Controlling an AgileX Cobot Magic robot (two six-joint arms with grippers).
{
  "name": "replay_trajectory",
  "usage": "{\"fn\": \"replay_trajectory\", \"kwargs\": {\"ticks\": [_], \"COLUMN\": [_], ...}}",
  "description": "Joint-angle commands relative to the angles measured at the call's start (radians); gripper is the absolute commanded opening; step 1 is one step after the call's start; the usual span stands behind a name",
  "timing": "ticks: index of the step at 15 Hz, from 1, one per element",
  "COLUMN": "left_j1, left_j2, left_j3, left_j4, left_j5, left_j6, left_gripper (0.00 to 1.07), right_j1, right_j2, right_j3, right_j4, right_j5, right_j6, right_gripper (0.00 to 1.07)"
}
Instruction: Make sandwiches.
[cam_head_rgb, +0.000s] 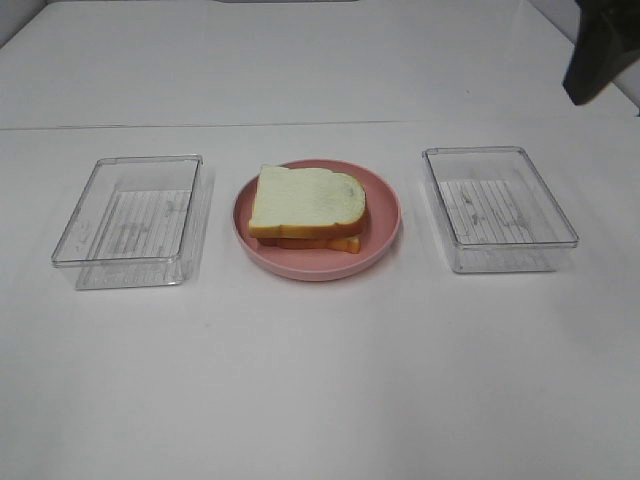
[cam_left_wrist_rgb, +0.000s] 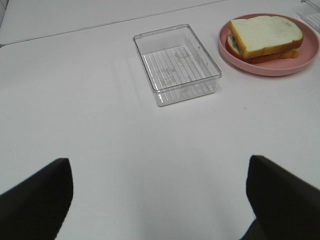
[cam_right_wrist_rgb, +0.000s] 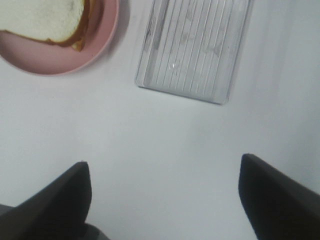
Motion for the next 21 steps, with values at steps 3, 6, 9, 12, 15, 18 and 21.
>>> {"fn": "replay_trajectory", "kwargs": {"ticks": [3,6,9,12,15,18,21], "left_j1": [-0.002,-0.002,-0.002,-0.002,-0.002,-0.002,-0.002], "left_j2": [-0.022,-0.022,-0.022,-0.022,-0.022,-0.022,-0.022], "left_j3": [0.001,0.001,0.001,0.001,0.001,0.001,0.001], "left_j4": [-0.001,-0.002,-0.007,-0.041,-0.035,-0.041,-0.041], "left_j5": [-0.005,-0.005,-0.005,-0.006,-0.006,-0.006,-0.006], "left_j6": [-0.009,-0.009,0.0,0.042,0.04,0.037,0.037], "left_gripper": [0.89,0.89,0.89,0.89,0.89,0.89,0.89], "right_j1": [0.0,0.0,0.0,0.0,0.0,0.0,0.0], "right_j2": [-0.387,-0.612,-0.936,-1.157,-1.288,-1.292,-1.29], "right_j3": [0.399,0.619,0.779,0.818,0.844,0.844,0.844], "right_j4": [-0.002,-0.014,-0.002,0.02,0.046,0.07,0.07], "right_j5": [0.038,0.023,-0.063,-0.117,-0.147,-0.147,-0.147], "right_j6": [0.069,0.063,-0.048,-0.094,-0.137,-0.136,-0.136], "right_gripper": [0.76,0.76,0.76,0.76,0.76,0.76,0.76]}}
